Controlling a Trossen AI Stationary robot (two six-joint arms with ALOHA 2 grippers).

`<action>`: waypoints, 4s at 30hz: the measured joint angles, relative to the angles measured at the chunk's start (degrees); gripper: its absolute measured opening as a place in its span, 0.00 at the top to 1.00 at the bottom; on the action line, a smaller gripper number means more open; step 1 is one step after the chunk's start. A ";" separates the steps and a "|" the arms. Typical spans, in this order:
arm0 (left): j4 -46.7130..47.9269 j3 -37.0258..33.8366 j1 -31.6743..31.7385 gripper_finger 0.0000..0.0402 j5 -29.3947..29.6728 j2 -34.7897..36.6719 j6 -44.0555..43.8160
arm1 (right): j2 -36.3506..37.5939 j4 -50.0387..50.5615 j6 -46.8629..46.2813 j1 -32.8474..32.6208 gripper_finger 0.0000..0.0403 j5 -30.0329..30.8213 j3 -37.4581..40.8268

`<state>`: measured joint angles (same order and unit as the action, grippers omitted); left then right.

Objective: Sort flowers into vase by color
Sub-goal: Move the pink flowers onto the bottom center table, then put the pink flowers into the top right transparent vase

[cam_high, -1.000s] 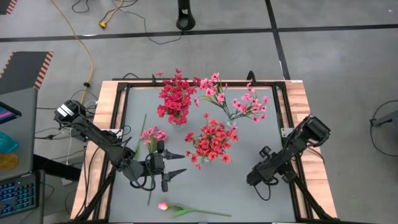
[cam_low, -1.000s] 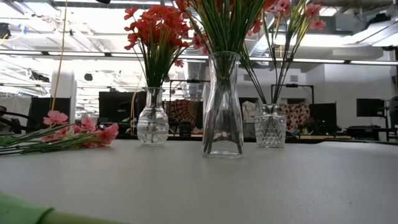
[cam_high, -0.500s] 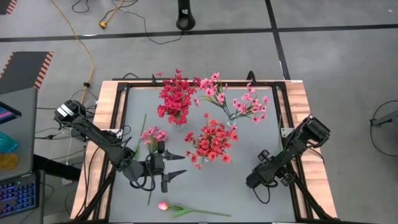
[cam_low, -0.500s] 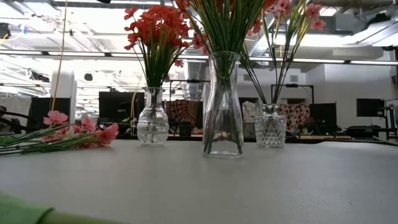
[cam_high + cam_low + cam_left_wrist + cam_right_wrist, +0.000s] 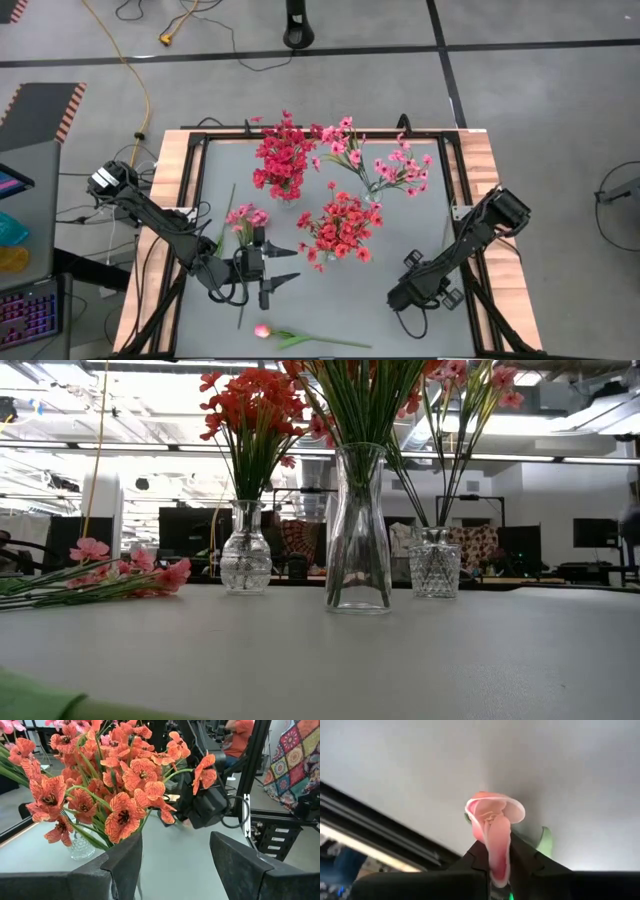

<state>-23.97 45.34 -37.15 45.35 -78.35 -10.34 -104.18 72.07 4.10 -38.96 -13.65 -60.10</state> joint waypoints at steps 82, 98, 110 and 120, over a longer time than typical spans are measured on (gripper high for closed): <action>53.75 0.00 -5.41 0.45 -23.14 7.13 -70.96 | -5.39 -81.42 -26.14 11.54 0.39 0.07 -14.40; 63.61 -3.43 -3.22 0.45 -22.53 -0.54 -93.04 | 2.62 -61.76 -26.14 3.91 0.39 21.40 -14.40; 63.81 -3.23 0.60 0.45 -25.14 -10.67 -93.83 | 7.64 -60.00 -26.15 -0.53 0.39 30.43 -14.42; 65.44 -1.39 1.56 0.59 -24.72 -13.31 -90.30 | 8.02 -60.18 -26.15 -0.72 0.39 30.75 -14.42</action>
<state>41.46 43.96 -35.59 20.63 -91.66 -100.64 -96.16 11.89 -22.04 -39.68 17.10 -74.52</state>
